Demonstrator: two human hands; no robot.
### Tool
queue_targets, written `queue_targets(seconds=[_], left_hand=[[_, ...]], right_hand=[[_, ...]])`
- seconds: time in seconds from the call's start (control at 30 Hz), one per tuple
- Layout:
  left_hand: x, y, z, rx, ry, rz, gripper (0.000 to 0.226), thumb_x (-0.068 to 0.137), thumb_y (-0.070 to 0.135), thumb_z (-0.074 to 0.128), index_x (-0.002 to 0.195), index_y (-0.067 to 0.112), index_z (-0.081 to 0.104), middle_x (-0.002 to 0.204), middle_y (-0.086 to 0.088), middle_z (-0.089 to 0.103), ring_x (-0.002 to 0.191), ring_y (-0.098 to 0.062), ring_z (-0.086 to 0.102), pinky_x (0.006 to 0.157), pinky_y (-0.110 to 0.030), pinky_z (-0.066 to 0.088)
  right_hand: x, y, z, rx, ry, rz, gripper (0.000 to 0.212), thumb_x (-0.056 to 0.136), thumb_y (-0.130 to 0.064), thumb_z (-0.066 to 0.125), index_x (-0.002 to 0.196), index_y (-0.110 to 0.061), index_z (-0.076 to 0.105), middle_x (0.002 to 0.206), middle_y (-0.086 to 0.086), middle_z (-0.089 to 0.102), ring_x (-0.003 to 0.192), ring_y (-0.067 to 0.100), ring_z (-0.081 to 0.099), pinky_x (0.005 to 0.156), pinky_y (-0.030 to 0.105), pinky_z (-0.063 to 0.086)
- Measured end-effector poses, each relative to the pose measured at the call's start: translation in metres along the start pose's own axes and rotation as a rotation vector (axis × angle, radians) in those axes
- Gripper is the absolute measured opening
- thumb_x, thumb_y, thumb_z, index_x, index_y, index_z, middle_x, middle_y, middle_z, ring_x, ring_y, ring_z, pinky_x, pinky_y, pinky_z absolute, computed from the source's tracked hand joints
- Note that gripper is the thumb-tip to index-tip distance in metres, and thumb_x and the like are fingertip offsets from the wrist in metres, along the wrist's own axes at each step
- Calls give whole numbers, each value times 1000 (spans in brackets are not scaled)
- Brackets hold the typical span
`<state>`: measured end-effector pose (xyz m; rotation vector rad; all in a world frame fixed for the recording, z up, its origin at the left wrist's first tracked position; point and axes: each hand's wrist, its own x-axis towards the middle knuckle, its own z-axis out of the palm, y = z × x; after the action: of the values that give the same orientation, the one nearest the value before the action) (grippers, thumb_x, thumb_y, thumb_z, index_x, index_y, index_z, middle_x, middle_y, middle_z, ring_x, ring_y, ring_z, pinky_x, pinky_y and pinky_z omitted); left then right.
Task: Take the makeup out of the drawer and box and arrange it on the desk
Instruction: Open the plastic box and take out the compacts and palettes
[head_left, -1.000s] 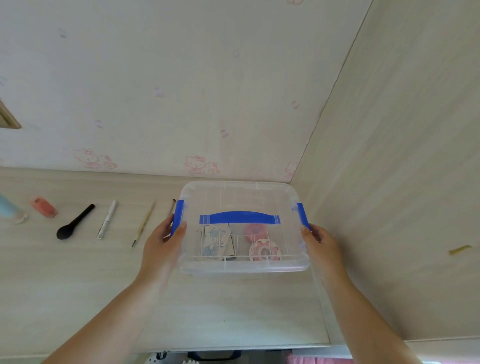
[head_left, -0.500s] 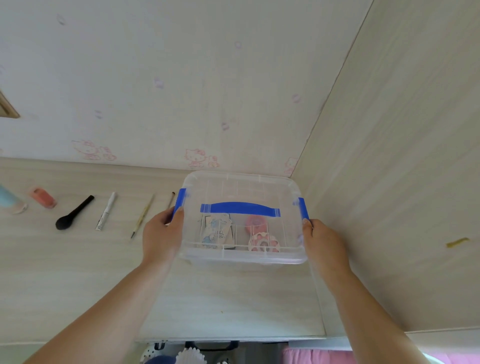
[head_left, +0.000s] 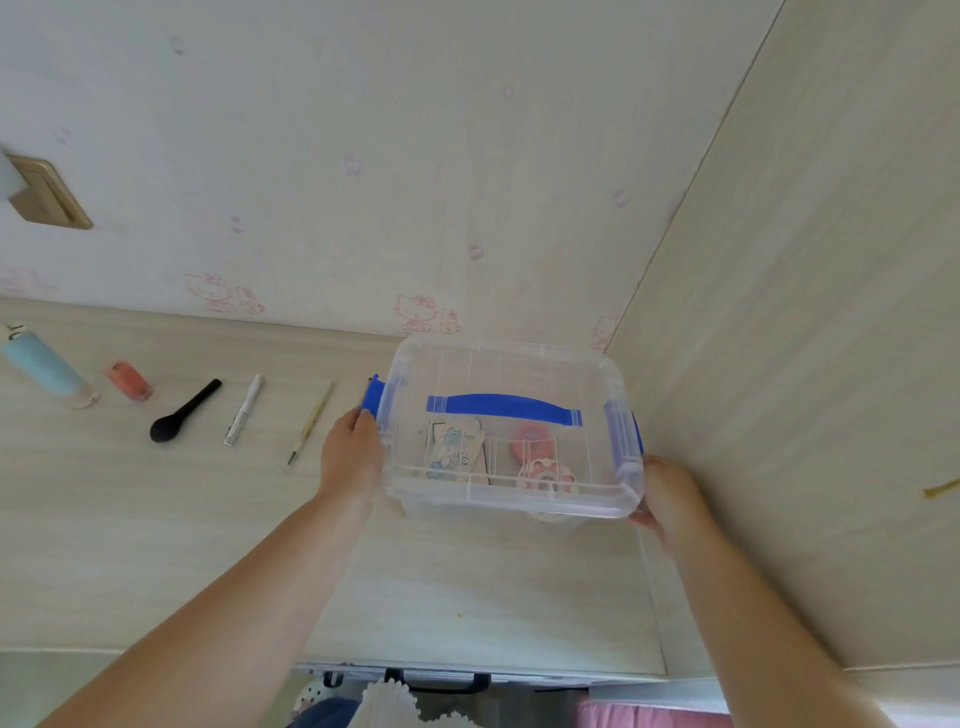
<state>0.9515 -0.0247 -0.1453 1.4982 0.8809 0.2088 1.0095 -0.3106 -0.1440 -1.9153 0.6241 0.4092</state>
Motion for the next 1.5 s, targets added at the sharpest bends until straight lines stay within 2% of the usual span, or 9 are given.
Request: queue_targets(seconds=[0.13, 0.3, 0.4, 0.53, 0.7, 1.0, 1.23, 1.33, 1.5], left_hand=[[-6, -5, -7, 56, -17, 122, 52, 87, 45, 38, 122, 11, 53, 122, -12, 62, 117, -30, 56, 100, -46, 42], [-33, -10, -22, 263, -131, 610, 40, 88, 45, 48, 127, 37, 46, 116, 51, 42, 115, 22, 37, 98, -8, 28], [-30, -28, -27, 363, -218, 624, 75, 73, 61, 49, 141, 32, 34, 148, 19, 32, 135, 3, 28, 110, -20, 21], [-32, -28, -28, 388, -319, 574, 83, 64, 63, 57, 136, 50, 17, 150, 4, 32, 117, 26, 30, 96, 1, 21], [-30, -24, -35, 442, -379, 581, 95, 64, 61, 73, 139, 51, 15, 155, 20, 16, 138, 5, 20, 113, -25, 22], [-4, 42, -18, 151, -299, 562, 85, 67, 62, 53, 142, 32, 29, 138, 30, 36, 124, 22, 31, 99, -4, 27], [37, 78, 8, 24, -254, 514, 47, 93, 38, 42, 134, 17, 35, 140, -1, 46, 134, -14, 39, 79, 8, 33], [52, 87, 21, 49, -249, 520, 37, 98, 28, 39, 131, 13, 38, 125, 7, 51, 123, -10, 45, 74, 9, 31], [84, 90, 37, 69, -294, 445, 53, 93, 44, 41, 140, 20, 35, 134, 11, 50, 128, -5, 42, 107, -21, 33]], right_hand=[[-8, 15, 3, 180, 37, -149, 21, 94, -10, 42, 100, -11, 62, 96, 6, 63, 81, 24, 59, 68, 29, 48], [-29, 21, -2, 69, 101, -520, 44, 97, -25, 47, 140, -20, 41, 135, -9, 47, 123, 7, 44, 99, 22, 33], [-35, 26, 0, -69, -14, -647, 65, 85, -34, 61, 143, -27, 33, 143, -13, 36, 131, 5, 36, 107, 24, 29], [-37, 28, 1, -210, -94, -688, 85, 67, -41, 72, 136, -42, 23, 156, -12, 13, 141, 3, 17, 113, 26, 21], [-42, 25, -3, -314, -138, -734, 88, 64, -29, 82, 125, -53, 23, 157, -12, 6, 138, -2, 13, 110, 20, 19], [-36, -48, -4, 22, -34, -631, 94, 77, -11, 72, 148, -30, 13, 135, -17, 36, 106, -24, 42, 90, 9, 39], [-5, -104, 6, 76, 0, -523, 85, 87, -38, 60, 149, -36, 2, 151, -5, 30, 125, 8, 39, 72, 11, 39], [10, -127, 11, 97, 29, -444, 82, 88, -50, 51, 150, -32, 0, 156, 1, 22, 139, 18, 30, 93, 27, 32], [46, -150, 24, 40, 51, -373, 80, 89, -58, 40, 150, -28, -2, 157, 0, 19, 141, 23, 26, 111, 39, 23]])
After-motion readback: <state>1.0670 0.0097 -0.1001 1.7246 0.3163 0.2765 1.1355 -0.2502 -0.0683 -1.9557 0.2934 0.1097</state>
